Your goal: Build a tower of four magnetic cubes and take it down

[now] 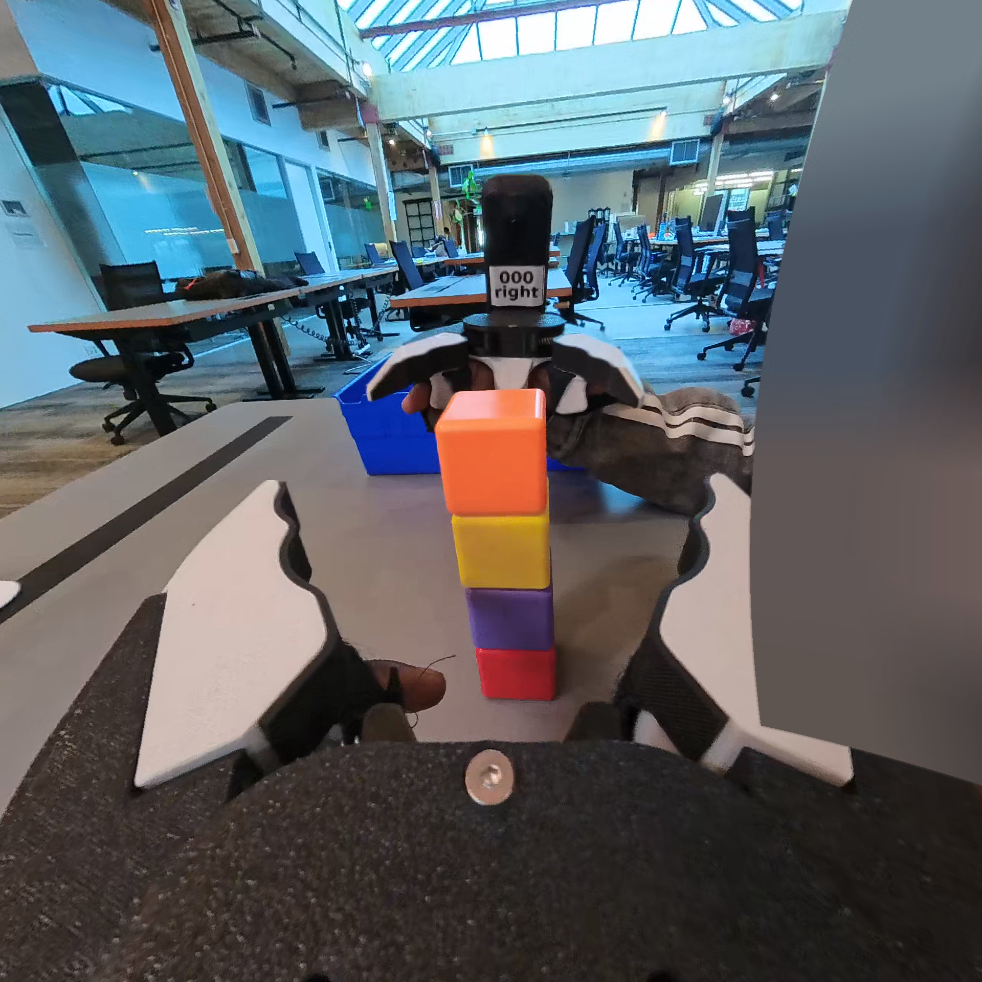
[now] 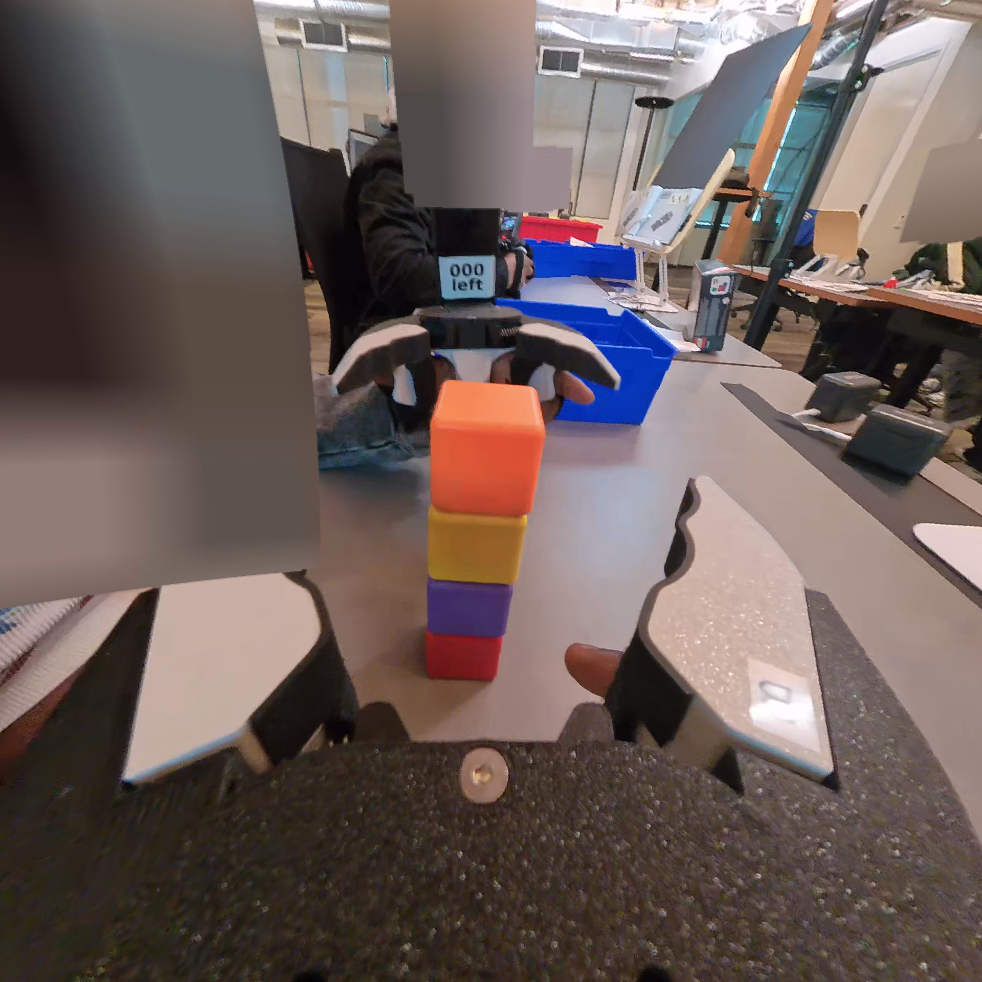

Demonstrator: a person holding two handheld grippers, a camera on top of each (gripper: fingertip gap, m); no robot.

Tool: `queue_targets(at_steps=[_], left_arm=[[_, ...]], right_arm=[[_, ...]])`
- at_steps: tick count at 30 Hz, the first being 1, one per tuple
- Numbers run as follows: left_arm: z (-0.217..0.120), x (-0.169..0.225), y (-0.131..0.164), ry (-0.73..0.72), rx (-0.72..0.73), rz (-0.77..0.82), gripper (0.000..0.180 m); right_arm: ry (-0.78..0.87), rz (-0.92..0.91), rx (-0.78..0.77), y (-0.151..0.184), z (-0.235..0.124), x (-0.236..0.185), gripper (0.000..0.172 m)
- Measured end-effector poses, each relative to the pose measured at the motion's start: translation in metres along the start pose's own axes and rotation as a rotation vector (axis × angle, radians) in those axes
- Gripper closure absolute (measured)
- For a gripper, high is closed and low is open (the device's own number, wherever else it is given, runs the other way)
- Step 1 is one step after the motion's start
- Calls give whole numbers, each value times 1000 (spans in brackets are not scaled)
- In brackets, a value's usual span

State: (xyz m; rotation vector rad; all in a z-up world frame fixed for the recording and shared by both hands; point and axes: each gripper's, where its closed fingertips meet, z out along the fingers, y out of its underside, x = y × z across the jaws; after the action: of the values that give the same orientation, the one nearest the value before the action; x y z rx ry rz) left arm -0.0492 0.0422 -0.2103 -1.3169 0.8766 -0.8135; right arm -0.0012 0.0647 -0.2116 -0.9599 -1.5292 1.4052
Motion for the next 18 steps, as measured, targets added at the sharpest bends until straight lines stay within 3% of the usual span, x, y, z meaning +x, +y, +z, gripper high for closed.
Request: queue_targets(at_steps=[8,18], left_arm=[[1,0,15,4,-86,-11,53],[5,11,73,81,-392,-17,50]], right_arm=[[-9,16,-44,9,1,0,41],[-107,40,-343,64,7,-16,45]])
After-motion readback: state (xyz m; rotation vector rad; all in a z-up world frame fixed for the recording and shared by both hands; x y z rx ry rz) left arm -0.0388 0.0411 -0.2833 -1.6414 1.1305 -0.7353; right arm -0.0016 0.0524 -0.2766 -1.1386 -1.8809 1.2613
